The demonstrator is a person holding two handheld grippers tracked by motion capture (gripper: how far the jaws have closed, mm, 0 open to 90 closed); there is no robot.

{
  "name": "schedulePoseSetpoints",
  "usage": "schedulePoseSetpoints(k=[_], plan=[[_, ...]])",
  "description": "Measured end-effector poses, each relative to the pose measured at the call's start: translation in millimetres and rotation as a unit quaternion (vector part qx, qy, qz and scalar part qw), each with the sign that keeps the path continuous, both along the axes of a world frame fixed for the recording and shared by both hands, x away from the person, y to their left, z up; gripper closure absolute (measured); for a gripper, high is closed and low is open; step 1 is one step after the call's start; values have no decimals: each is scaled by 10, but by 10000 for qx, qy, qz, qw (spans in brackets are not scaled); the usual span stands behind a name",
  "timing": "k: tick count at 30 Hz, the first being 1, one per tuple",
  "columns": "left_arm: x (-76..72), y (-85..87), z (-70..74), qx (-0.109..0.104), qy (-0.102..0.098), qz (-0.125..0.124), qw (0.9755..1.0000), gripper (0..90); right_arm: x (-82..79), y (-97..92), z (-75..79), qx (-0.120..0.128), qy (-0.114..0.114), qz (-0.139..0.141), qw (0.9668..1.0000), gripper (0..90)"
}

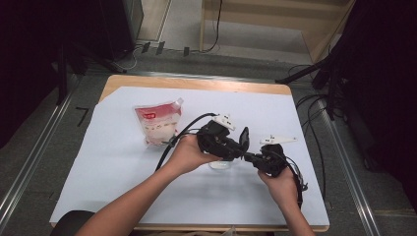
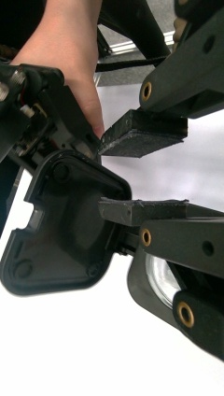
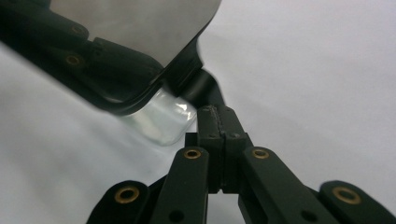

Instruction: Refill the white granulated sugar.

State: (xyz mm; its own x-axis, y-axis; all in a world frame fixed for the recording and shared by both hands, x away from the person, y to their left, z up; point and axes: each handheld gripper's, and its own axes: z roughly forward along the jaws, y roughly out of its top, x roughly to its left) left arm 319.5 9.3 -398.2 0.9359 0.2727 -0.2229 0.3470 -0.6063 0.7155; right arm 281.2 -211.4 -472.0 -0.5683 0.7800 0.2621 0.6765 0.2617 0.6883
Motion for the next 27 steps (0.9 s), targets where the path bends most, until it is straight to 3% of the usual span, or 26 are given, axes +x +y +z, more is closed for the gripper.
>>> schedulePoseSetpoints(k=[5,9,11,22,27], plan=[[42,161,33,-13,50,216,9998,626,-46,26,-19,14,37,163,9999,900],[57,324,-4,47,54,463,9989,580,25,66,-87,-47,176,263,9995,900],[56,391,-11,16,59,524,9986,563,48,74,-96,-92,136,283,9995,900],[-8,733,26,57,-10,779,9969,505,204,19,-100,-105,0,139,9998,900],[-33,842,45,118,-15,836,9964,476,169,-3,-62,-42,-41,119,9999,875]])
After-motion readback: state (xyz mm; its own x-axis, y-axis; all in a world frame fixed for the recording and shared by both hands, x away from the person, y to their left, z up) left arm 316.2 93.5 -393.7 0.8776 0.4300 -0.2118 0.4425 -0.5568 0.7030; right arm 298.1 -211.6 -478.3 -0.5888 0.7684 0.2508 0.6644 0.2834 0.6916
